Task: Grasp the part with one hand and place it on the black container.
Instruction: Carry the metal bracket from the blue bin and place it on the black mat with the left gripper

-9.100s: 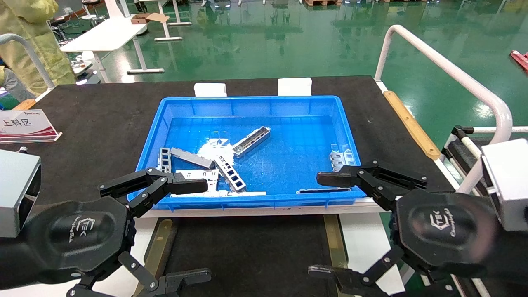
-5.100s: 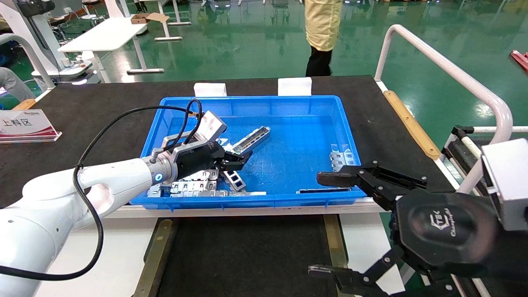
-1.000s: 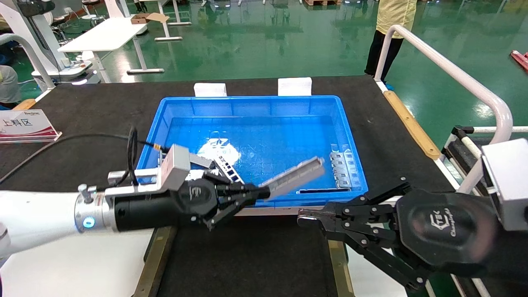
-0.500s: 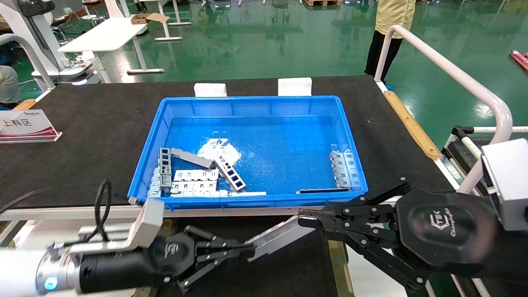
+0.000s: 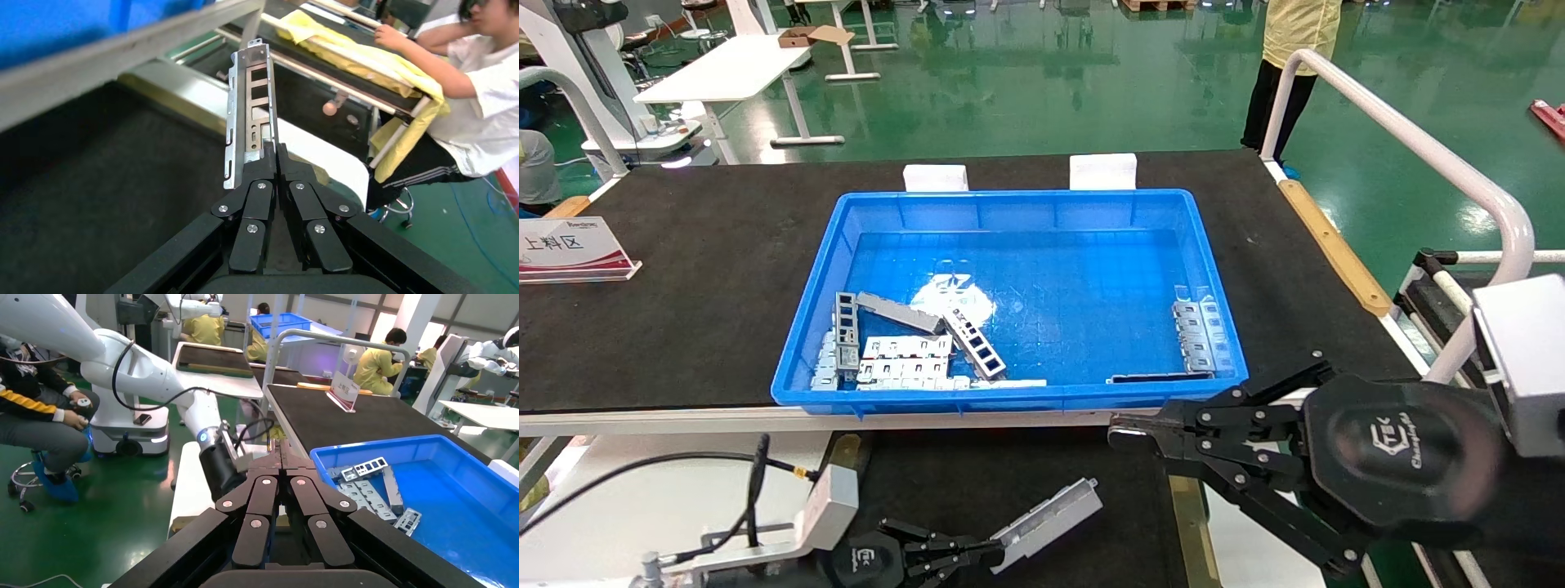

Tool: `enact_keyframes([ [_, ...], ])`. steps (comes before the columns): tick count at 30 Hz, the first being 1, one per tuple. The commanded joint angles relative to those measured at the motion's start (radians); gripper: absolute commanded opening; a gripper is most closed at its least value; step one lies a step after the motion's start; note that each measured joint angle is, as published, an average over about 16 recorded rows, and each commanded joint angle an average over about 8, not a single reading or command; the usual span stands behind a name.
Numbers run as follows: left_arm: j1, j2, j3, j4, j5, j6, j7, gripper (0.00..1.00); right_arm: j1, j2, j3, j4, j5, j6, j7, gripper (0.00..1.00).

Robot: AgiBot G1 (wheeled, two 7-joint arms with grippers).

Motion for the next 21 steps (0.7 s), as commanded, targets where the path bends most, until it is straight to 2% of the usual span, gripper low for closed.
enact_keyframes([
  [1, 0.011, 0.009, 0.004, 0.015, 0.005, -0.013, 0.000, 0.00, 0.000, 0.000, 0.000, 0.000, 0.000, 0.000, 0.000, 0.00],
  [10, 0.068, 0.076, -0.014, 0.050, -0.020, -0.180, -0.034, 0.00, 0.000, 0.000, 0.000, 0.000, 0.000, 0.000, 0.000, 0.00],
  [21, 0.122, 0.160, -0.037, 0.021, -0.046, -0.403, -0.081, 0.00, 0.000, 0.000, -0.001, 0.000, 0.000, 0.000, 0.000, 0.00],
])
